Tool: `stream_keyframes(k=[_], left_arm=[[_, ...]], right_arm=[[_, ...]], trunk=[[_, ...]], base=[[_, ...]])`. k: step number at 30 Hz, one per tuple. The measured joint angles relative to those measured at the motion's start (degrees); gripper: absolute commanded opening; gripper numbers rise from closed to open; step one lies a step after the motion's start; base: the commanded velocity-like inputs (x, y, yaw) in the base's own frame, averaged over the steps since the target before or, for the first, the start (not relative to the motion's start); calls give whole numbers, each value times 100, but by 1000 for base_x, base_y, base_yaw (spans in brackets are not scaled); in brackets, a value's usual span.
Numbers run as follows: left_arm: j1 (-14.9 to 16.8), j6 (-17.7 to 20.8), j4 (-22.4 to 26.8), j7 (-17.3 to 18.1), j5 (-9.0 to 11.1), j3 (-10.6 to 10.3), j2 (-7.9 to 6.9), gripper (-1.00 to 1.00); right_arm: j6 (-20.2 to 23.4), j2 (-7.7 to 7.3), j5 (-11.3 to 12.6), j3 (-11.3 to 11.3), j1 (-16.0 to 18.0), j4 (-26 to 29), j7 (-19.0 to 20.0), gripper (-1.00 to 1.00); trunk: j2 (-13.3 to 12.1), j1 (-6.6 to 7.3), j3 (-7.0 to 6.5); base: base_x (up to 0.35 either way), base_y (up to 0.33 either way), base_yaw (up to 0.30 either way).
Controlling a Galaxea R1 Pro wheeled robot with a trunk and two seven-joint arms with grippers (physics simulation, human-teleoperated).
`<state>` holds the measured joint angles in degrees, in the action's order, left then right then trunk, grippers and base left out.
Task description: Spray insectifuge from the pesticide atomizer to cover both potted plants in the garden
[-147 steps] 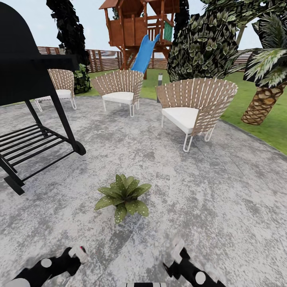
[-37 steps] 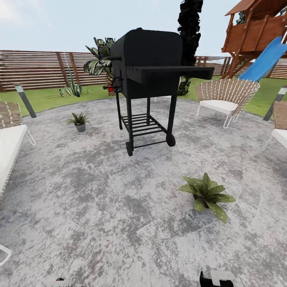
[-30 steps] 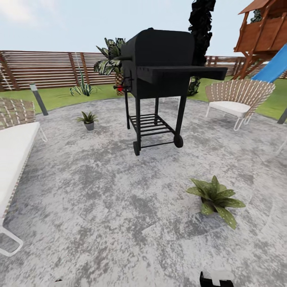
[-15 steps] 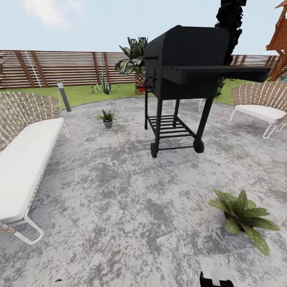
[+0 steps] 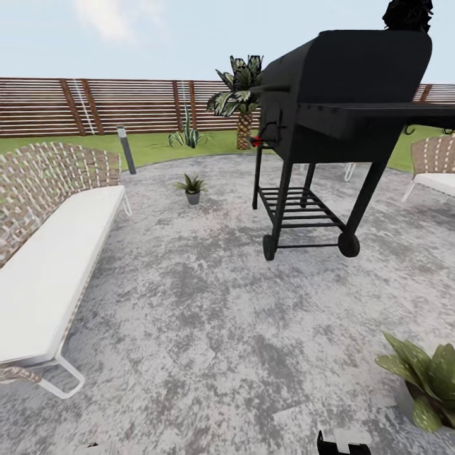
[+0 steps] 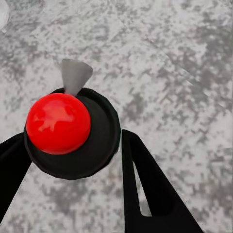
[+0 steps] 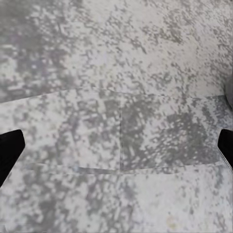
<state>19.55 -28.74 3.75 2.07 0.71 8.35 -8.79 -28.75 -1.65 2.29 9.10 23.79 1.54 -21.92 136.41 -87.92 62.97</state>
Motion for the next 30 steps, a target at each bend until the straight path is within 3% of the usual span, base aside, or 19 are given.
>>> stream_keyframes(k=[20,30], left_arm=[[1,0,0,-4,2,0,0,-100],[2,-1,0,-5,3,1,0,-100]], right_arm=[[0,30,-6,9,0,7,-5,100],[1,33,-6,9,-1,4,-4,100]], trunk=[[0,0,59],[0,0,120]], base=[[339,0,32],[317,118,43]])
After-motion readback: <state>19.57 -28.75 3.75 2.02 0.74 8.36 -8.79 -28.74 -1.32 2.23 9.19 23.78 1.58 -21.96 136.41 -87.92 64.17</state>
